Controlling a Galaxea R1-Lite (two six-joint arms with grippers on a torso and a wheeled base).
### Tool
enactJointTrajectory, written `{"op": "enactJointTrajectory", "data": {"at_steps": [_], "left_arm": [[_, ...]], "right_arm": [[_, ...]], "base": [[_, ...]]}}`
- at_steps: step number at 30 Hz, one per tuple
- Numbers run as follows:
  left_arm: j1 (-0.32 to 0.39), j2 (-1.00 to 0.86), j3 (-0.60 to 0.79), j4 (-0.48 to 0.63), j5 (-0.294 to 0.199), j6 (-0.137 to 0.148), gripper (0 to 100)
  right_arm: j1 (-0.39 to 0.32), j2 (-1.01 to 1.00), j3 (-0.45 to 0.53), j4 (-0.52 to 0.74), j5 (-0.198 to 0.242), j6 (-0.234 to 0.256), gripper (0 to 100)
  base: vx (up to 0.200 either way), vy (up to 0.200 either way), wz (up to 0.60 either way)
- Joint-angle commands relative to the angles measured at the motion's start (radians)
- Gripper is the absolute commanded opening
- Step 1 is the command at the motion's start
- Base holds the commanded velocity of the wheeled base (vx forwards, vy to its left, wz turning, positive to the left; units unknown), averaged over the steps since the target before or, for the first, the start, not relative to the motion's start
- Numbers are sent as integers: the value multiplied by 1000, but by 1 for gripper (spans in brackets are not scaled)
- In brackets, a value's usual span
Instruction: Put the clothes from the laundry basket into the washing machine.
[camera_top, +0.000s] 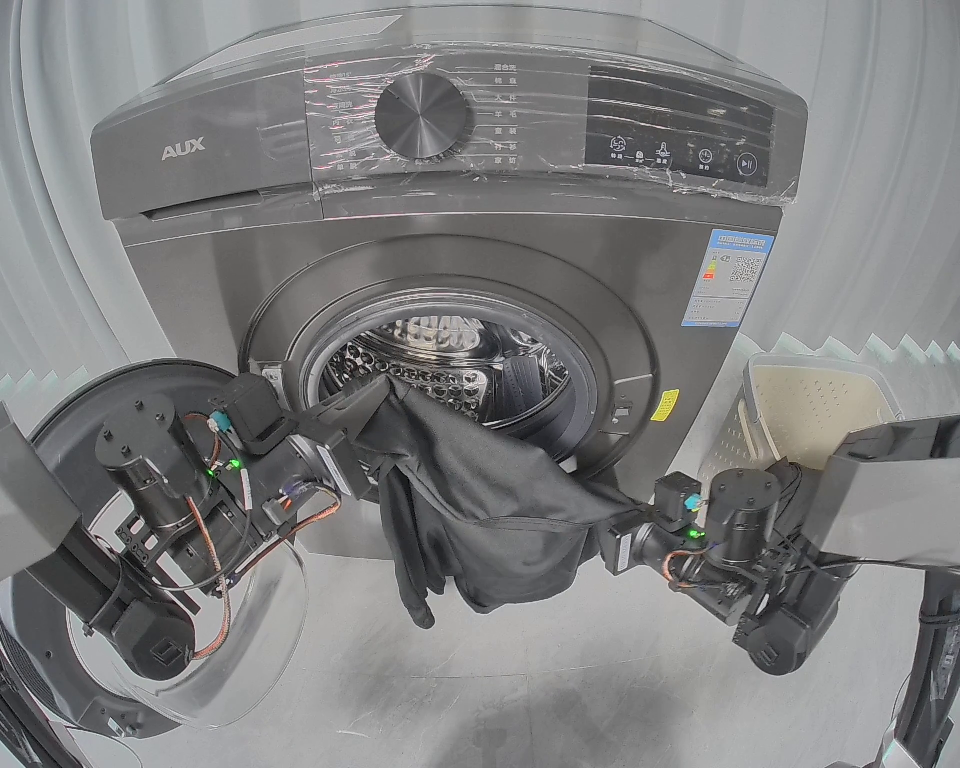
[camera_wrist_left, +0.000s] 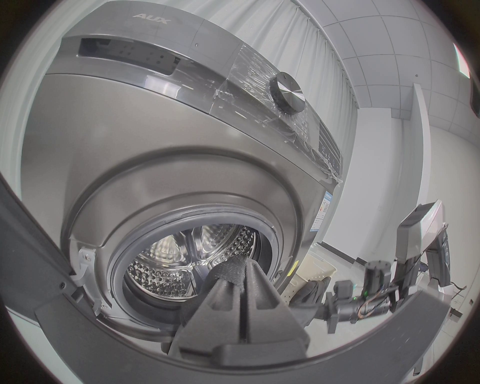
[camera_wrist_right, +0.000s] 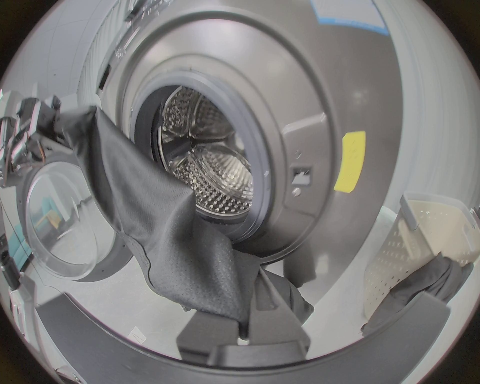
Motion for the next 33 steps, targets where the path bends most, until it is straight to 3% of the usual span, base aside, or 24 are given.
{"op": "enactJointTrajectory", "data": {"at_steps": [1, 9, 13, 23, 28, 33], "left_arm": [[14, -25, 62, -4, -1, -10, 0], [38, -59, 96, -4, -7, -10, 0], [49, -67, 115, -4, -18, 1, 0], [58, -171, 139, -4, -22, -2, 0], [113, -223, 150, -4, -93, -4, 0], [113, -225, 151, -4, -102, -2, 0]], "right_arm": [[-38, -167, 118, -43, 49, -13, 0], [-52, -294, 154, -66, 57, 24, 0], [-37, -362, 201, -66, 52, 84, 0], [-50, -403, 161, -66, 45, 84, 0], [-49, -434, 140, -66, 29, 82, 0], [-44, -432, 129, -66, 28, 84, 0]], "base": [[0, 0, 0], [0, 0, 0], [0, 0, 0], [0, 0, 0], [0, 0, 0], [0, 0, 0]]}}
